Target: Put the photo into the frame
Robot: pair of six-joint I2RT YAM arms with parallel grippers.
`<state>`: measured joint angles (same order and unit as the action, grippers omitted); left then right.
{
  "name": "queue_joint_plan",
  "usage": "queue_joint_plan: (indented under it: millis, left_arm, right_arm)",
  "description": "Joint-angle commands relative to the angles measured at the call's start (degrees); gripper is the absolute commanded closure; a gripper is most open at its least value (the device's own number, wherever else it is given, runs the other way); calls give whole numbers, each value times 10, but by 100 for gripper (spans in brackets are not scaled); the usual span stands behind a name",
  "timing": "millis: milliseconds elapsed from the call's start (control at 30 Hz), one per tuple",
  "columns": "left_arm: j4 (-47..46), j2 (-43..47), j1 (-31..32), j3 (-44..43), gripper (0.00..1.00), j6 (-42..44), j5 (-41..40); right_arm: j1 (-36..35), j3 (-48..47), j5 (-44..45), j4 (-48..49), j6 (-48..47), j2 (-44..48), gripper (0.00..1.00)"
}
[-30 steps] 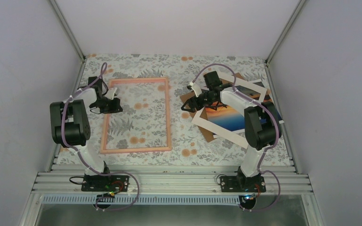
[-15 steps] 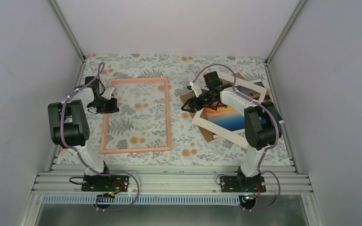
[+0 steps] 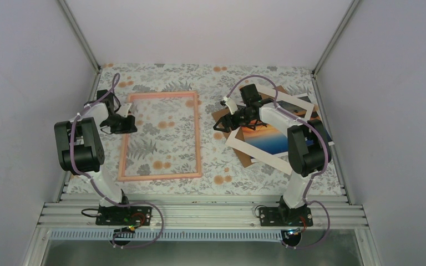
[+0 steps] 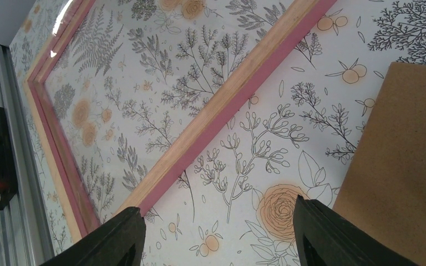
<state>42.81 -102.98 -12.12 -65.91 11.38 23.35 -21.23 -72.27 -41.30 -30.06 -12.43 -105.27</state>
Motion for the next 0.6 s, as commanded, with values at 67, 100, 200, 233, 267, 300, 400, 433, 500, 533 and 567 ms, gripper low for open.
queue_joint_plan:
  millis: [67,100,200,233,267,300,400,433,500,533,567]
  left_arm:
    - [16,17,-6,-11,98,12,-18]
    - [16,18,-7,-10,98,12,-19]
    - [18,20,-8,-9,98,14,-22]
    - [18,21,-9,-8,98,14,-23]
    - [18,21,-10,-9,98,14,-23]
    - [18,22,-11,-8,98,15,-25]
    - [19,22,-14,-7,98,16,-26]
    - [19,21,-14,-7,98,15,-25]
    - [19,21,-14,-6,98,15,-24]
    - [19,20,-14,-4,98,15,-24]
    - [18,18,-14,-3,98,16,-24]
  right_arm:
    - [5,5,-5,4,-10,18,33]
    - [5,5,-5,4,-10,17,33]
    - [6,4,-6,4,-10,17,33]
    - [6,4,-7,4,-10,17,33]
    - [5,4,-6,4,-10,17,33]
    - [6,4,-6,4,-10,17,33]
    - [7,4,-6,4,-10,18,33]
    - [7,4,-6,4,-9,18,33]
    - [7,4,-7,4,-9,17,33]
    - [7,5,-7,5,-9,18,33]
    - [7,5,-7,5,-9,18,33]
